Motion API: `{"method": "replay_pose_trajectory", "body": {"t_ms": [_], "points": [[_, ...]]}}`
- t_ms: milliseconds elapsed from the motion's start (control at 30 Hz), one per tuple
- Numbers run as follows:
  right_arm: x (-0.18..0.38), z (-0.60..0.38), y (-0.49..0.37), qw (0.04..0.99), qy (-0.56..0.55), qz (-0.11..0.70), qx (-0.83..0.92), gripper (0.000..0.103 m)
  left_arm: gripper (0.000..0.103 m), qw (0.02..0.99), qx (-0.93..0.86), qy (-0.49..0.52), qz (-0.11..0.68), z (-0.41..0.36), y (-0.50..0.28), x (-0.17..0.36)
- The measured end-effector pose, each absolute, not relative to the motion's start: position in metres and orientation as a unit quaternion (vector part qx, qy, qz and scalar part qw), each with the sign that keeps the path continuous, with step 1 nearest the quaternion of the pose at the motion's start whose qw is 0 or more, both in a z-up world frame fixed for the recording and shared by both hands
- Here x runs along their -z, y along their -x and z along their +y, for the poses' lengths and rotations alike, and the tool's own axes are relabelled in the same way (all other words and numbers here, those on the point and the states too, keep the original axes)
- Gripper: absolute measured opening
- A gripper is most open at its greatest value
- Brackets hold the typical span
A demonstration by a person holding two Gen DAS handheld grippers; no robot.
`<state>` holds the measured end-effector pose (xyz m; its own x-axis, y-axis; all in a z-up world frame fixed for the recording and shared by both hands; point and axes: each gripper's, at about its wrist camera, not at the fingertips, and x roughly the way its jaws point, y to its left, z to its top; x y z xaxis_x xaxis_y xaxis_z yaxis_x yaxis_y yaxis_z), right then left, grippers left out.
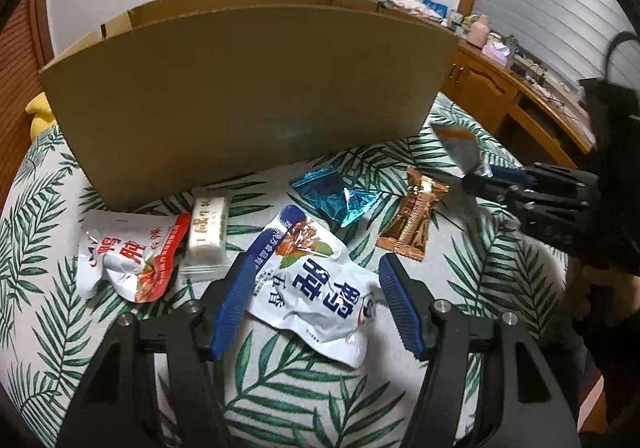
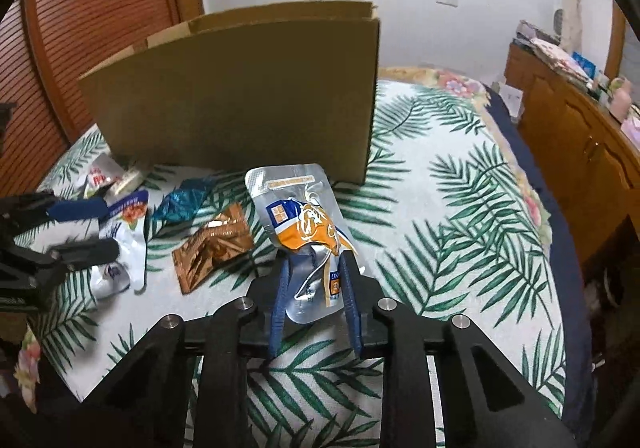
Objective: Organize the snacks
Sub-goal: 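Grasp the silver-orange pouch with the right tool while the left tool grasps the white-blue packet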
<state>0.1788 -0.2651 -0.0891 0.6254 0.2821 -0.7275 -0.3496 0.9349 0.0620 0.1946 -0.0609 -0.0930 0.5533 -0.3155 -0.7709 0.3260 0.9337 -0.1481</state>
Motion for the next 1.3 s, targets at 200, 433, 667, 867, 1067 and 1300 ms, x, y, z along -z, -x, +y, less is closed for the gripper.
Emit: {"method": "replay_pose_trajectory", "body": {"t_ms": [200,433,667,867,1067,1300], "points": [[0.085,-0.273,-0.179,0.905,0.018,0.387,-0.179,0.022,0.065,0.880,0.147,0.001,0.451,-0.066,-0.206,0.101],[0.085,-0.270,-0.173,0.904,0.012,0.384,-0.188,0.022,0.066,0.883,0.118,-0.031,0.454,-0.069,-0.205,0.105],[0.075,-0.264,-0.166,0.908,0.008,0.369,-0.197,0.022,0.077,0.883,0.100,-0.031,0.458,-0.063,-0.200,0.112],[0.068,-0.260,-0.158,0.910,0.005,0.362,-0.202,0.022,0.082,0.884,0.085,-0.037,0.458,-0.069,-0.197,0.115],[0.070,-0.262,-0.152,0.909,0.001,0.364,-0.202,0.022,0.083,0.885,0.083,-0.036,0.457,-0.074,-0.192,0.116],[0.068,-0.260,-0.143,0.909,-0.007,0.361,-0.209,0.022,0.081,0.881,0.103,-0.035,0.460,-0.067,-0.192,0.114]]}}
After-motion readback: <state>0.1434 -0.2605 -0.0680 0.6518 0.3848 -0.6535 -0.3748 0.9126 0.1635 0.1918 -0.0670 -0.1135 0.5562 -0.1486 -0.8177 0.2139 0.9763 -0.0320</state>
